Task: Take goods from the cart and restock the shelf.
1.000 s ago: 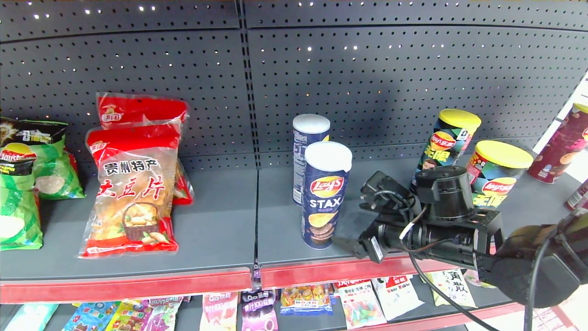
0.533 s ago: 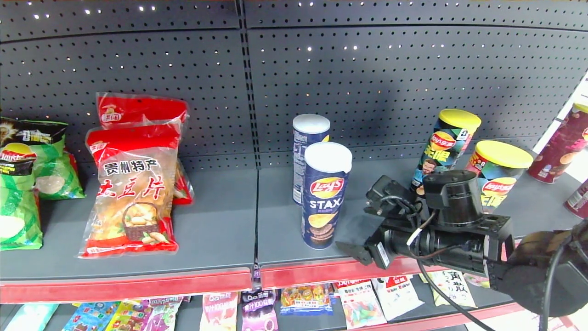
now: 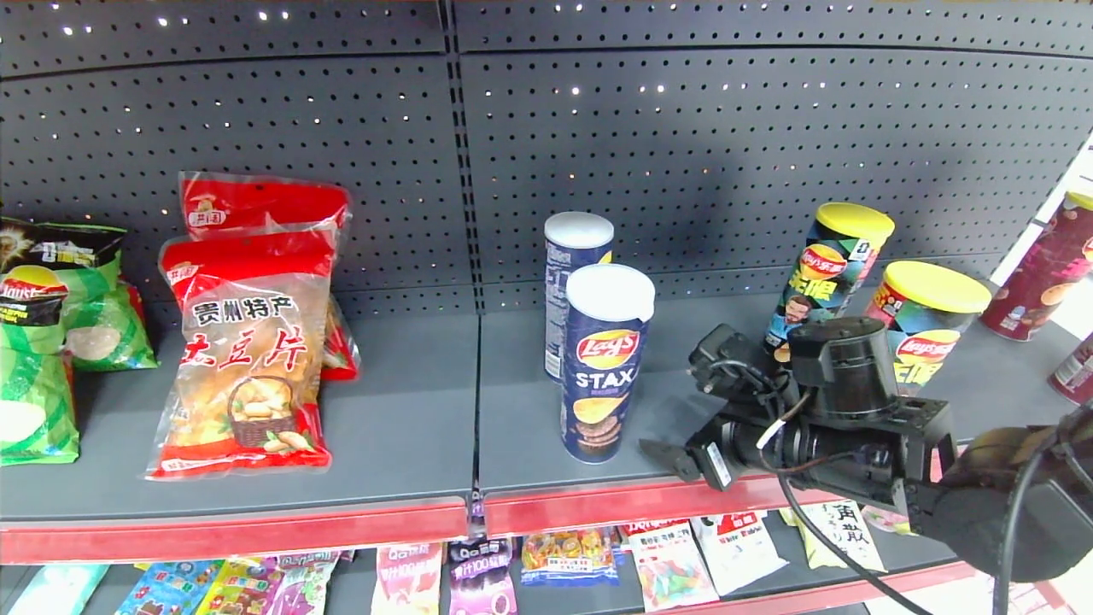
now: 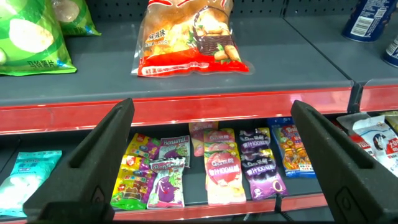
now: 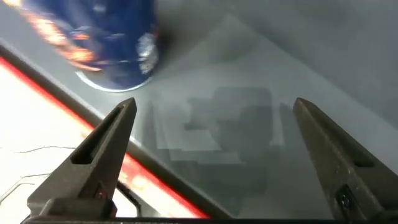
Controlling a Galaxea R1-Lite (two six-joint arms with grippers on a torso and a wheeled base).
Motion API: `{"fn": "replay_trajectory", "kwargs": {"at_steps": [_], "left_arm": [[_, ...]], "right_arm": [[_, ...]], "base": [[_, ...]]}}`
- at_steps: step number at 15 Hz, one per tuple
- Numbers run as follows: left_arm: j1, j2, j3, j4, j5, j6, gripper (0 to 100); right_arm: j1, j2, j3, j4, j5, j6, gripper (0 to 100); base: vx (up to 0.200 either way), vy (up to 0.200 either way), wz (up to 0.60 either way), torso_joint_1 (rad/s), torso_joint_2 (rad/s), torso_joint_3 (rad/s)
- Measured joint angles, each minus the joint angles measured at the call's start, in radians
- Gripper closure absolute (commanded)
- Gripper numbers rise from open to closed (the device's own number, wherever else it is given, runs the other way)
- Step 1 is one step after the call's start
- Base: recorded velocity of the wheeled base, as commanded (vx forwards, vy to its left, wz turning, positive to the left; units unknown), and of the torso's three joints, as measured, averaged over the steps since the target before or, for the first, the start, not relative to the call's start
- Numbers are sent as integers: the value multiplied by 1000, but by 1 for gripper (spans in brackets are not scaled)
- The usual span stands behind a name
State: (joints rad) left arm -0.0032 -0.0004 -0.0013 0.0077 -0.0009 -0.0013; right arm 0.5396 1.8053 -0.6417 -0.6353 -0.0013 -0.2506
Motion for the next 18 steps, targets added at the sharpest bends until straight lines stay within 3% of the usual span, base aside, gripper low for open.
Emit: {"fn": "replay_trajectory", "kwargs": {"at_steps": [18], "left_arm": [[0,0,0,0,0,0,0]], "right_arm": [[16,106,-101,-9,-43,1,0]], "base": [[0,0,0,0,0,0]]}}
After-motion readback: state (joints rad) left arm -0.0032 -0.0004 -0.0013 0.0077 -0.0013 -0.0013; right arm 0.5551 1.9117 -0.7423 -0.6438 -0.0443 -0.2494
